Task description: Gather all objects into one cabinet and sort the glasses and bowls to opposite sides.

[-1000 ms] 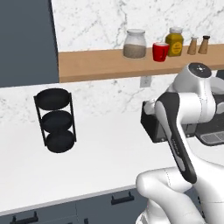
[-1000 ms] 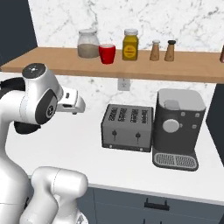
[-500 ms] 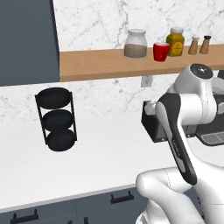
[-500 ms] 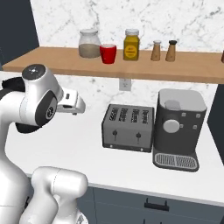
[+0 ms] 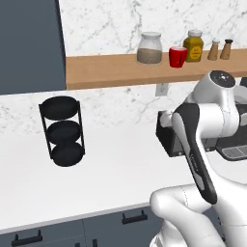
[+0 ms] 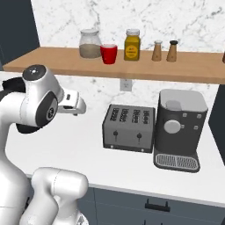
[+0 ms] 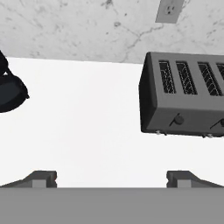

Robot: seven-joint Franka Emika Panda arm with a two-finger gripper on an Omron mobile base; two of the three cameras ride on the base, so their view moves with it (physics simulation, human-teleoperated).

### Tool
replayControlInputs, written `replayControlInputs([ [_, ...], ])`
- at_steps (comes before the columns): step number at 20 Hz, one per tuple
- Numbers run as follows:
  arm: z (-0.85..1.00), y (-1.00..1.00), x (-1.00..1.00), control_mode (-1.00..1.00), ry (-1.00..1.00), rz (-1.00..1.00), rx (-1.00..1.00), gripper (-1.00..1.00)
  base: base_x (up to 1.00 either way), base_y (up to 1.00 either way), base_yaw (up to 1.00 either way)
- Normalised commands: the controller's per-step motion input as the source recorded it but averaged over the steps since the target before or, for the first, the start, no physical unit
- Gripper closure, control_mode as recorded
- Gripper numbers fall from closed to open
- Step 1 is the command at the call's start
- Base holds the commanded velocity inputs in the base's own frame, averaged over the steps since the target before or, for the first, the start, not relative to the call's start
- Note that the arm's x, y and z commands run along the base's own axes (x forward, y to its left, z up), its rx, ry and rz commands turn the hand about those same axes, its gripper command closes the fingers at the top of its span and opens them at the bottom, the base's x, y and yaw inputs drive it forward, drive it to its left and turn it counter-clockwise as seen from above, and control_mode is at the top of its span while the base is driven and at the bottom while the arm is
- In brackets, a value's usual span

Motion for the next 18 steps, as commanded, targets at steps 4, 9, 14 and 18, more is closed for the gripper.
replayControlInputs([
  [4,0.3,-0.89,-0.05,-1.0,0.01,-0.13,0.08,-1.0,0.0,0.0,0.0],
  [9,0.7,-0.27,0.48,-1.0,-0.04,-0.15,0.06,-1.0,0.0,0.0,0.0],
  [14,0.96,-0.22,0.07,-1.0,-0.15,-0.18,0.0,-1.0,0.0,0.0,0.0],
  [18,0.89,-0.32,-0.01,-1.0,-0.1,-0.18,0.0,-1.0,0.0,0.0,0.0],
])
